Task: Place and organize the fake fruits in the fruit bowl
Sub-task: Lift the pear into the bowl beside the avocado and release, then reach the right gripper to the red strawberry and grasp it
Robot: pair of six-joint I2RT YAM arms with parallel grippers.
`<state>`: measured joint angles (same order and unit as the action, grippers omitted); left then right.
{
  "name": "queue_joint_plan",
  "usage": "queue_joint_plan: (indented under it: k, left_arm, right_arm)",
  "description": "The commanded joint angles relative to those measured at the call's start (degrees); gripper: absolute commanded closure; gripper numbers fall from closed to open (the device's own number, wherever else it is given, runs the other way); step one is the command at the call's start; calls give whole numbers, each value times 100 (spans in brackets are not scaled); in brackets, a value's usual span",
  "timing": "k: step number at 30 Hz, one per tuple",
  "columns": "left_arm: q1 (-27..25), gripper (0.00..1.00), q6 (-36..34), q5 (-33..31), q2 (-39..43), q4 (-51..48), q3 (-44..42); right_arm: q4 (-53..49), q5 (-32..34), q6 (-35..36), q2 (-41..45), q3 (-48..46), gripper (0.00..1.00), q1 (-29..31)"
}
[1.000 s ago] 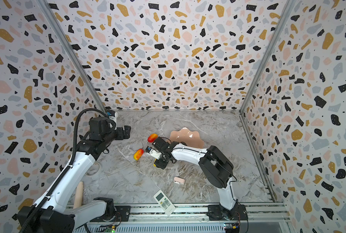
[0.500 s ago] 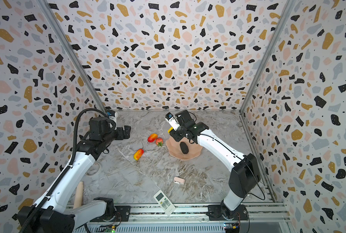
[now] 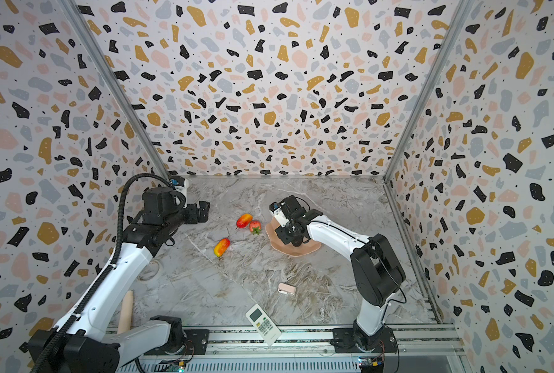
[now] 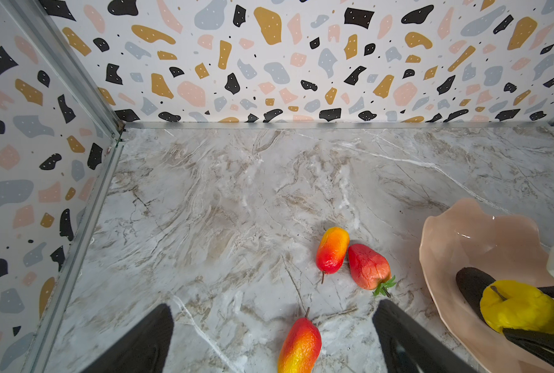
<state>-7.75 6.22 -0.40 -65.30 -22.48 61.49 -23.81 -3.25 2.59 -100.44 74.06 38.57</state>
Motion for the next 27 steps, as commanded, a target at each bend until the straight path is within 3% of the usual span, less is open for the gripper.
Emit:
queue_joint_plan:
  k: [1,11,22,27]
  left_arm:
    - [-34,0,24,93,-18,182,51]
    - [-34,0,36,91,-52,178,64]
    - [-34,1,37,111,-88,174,90]
    - [-34,0,25,102,-80,147,115]
  right_arm:
    - [280,-36,-170,-71,-23,60,54]
    - [721,68,-282,-250,-272,48,72]
    - [801,84,-267,-250,-315,18,72]
    - [527,233,-173,-85,-57,11,79]
